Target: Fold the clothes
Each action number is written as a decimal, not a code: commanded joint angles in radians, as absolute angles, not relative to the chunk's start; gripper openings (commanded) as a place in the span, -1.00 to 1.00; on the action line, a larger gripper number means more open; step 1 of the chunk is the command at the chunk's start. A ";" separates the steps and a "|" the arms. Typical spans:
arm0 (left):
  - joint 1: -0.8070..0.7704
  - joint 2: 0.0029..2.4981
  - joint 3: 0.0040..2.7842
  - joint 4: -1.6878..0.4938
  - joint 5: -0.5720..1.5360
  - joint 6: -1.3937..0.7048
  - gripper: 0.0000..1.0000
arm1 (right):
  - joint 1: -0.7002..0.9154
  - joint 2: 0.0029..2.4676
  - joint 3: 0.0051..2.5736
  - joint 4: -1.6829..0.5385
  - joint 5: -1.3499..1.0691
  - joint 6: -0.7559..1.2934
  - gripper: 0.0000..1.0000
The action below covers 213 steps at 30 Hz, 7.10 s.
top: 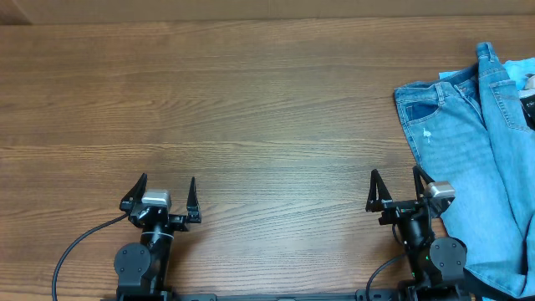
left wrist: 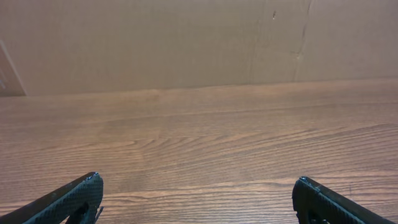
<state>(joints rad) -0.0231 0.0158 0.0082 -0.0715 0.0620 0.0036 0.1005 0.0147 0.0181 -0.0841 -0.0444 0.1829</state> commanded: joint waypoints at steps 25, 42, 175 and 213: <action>-0.027 0.004 0.005 -0.074 0.048 0.023 1.00 | 0.105 0.003 0.008 -0.081 -0.046 0.184 1.00; -0.027 0.004 0.005 -0.074 0.048 0.023 1.00 | 0.105 0.003 0.008 -0.082 0.006 0.184 1.00; -0.027 0.004 0.005 -0.074 0.048 0.023 1.00 | 0.914 2.261 2.568 -1.099 -0.241 0.203 0.70; 0.114 1.574 1.712 -1.465 0.103 -0.121 0.90 | 0.238 1.959 2.476 -1.634 -0.375 -0.210 0.57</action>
